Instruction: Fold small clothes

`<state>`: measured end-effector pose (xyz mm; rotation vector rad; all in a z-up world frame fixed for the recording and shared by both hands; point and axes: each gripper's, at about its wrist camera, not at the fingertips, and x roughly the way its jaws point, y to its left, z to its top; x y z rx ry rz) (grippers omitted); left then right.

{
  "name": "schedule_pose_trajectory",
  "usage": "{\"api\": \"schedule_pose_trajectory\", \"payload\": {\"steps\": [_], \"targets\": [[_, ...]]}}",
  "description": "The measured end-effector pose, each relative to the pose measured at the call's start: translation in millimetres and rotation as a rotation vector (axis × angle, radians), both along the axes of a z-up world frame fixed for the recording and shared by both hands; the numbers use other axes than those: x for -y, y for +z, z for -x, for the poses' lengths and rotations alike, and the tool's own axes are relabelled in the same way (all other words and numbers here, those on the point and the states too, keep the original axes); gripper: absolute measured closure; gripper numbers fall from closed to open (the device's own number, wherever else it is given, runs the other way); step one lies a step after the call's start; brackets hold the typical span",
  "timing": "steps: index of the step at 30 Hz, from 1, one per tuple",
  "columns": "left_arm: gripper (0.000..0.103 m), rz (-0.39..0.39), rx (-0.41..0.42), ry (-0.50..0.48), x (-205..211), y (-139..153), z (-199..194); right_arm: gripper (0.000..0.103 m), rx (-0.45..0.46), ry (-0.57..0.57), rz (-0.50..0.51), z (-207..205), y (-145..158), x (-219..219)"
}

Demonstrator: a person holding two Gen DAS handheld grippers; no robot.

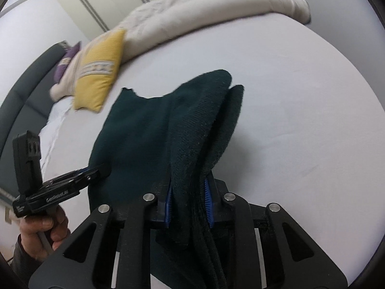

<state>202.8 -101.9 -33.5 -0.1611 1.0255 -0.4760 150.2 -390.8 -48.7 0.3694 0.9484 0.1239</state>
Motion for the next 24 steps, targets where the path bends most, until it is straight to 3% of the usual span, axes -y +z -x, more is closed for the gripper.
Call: {"api": "schedule_pose_trajectory", "payload": {"steps": [7, 13, 18, 24], "targets": [[0.066, -0.091, 0.096, -0.025, -44.8, 47.2, 61.8, 0.084, 0.046, 0.084, -0.056, 48.5, 42.7, -67.6], [0.066, -0.141, 0.104, 0.012, -95.0, 45.8, 102.7, 0.084, 0.038, 0.149, -0.074, 78.6, 41.1, -134.3], [0.066, -0.168, 0.067, 0.043, -125.7, 23.5, 121.4, 0.084, 0.009, 0.187, -0.009, 90.8, 17.5, -182.6], [0.066, -0.191, -0.051, 0.082, -135.6, -40.2, 104.4, 0.084, -0.091, 0.178, 0.002, 70.5, -40.0, -200.8]]}}
